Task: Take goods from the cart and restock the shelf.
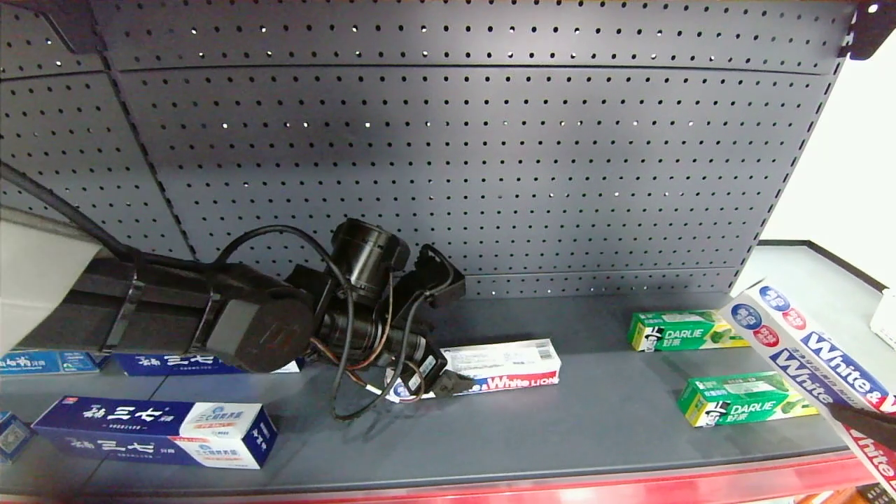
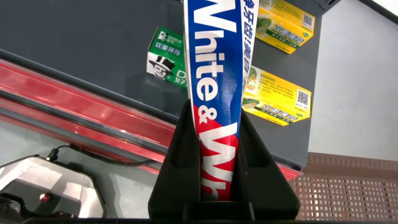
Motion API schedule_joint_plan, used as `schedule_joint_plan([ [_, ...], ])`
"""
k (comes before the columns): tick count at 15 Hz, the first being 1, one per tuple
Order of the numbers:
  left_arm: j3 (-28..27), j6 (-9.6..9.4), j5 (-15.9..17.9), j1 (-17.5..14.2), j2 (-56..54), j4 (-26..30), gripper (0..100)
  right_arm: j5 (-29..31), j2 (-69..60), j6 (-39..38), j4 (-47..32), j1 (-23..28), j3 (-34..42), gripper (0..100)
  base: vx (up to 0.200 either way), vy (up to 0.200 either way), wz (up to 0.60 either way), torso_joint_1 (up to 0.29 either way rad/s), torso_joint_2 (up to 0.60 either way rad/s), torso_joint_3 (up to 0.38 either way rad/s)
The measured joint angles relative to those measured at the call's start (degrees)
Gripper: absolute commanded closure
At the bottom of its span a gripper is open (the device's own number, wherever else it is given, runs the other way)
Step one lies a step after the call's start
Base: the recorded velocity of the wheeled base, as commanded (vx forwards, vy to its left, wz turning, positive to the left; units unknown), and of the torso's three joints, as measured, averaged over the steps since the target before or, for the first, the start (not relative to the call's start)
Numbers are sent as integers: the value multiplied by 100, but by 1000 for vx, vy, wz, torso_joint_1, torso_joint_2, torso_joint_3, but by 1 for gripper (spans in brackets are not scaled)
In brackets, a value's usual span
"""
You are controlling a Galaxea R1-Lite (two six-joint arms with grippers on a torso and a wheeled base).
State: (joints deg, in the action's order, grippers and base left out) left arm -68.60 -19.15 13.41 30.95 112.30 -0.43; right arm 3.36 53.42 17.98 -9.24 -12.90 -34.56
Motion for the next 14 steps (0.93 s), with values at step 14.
schedule_joint_plan([
  [14,-386,-9,-33,-297,265,43,0,7,63,7,0,-16,-22,100,0,0,0,0,0,0],
])
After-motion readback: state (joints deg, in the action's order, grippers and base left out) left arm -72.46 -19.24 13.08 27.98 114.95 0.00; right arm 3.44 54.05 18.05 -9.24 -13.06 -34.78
